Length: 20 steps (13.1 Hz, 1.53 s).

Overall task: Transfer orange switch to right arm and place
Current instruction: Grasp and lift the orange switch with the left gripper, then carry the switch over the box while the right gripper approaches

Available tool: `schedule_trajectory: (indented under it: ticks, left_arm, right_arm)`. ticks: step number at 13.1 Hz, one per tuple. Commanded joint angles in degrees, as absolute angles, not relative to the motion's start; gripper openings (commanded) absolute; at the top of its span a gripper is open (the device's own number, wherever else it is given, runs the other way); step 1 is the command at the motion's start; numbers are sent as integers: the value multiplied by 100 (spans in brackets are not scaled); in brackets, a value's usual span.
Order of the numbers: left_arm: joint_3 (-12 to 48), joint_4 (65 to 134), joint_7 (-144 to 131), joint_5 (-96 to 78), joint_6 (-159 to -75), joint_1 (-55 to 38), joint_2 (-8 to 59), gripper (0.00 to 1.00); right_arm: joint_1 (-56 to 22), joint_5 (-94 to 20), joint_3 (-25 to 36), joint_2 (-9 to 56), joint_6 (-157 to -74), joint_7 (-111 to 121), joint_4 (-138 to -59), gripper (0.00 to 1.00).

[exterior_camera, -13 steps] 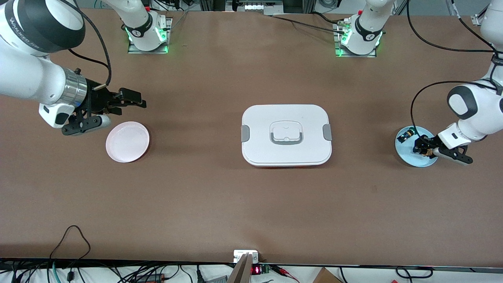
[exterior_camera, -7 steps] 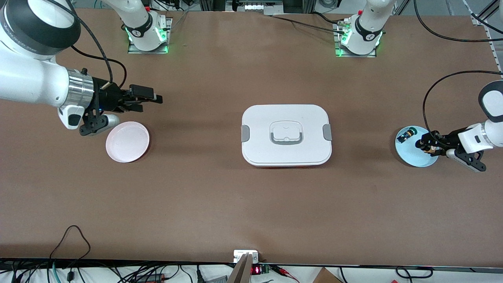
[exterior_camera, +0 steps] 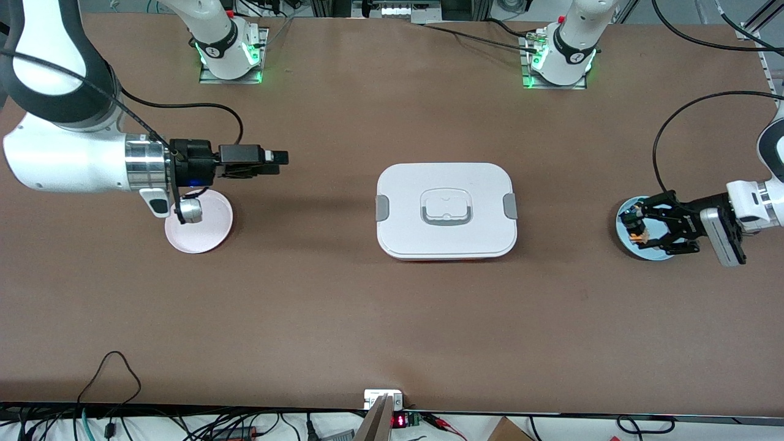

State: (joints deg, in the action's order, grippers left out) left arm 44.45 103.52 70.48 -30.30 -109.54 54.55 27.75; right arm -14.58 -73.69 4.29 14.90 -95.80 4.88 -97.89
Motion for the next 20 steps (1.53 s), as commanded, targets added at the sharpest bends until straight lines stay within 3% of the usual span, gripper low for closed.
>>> schedule_trajectory:
  ticks: [1, 3, 6, 8, 12, 20]
  left_arm:
    - [4579, 10309, 7890, -4065, -9900, 5494, 3101, 47]
    - [4666, 10310, 8522, -4717, -9459, 5249, 3374, 46]
    - [5122, 10301, 9158, -5253, -9570, 4826, 3366, 46]
    - [5474, 10301, 9403, -5982, -10017, 4494, 3375, 46]
    - [5493, 10327, 9957, -7031, -10782, 3562, 3357, 45]
    - [5493, 10318, 10178, -7805, -11777, 2857, 3366, 46]
  right_arm:
    - [-1818, -8635, 431, 1608, -9851, 781, -10036, 100]
    - [-2091, -8947, 431, 1635, -10220, 1132, -10055, 100]
    - [-2565, -9639, 431, 1766, -10757, 1230, -10046, 100]
    - [-2811, -9940, 431, 1907, -10976, 1230, -10037, 100]
    - [-3111, -10405, 431, 2170, -11092, 977, -10028, 100]
    - [-3586, -10934, 413, 2452, -11855, 897, -9932, 100]
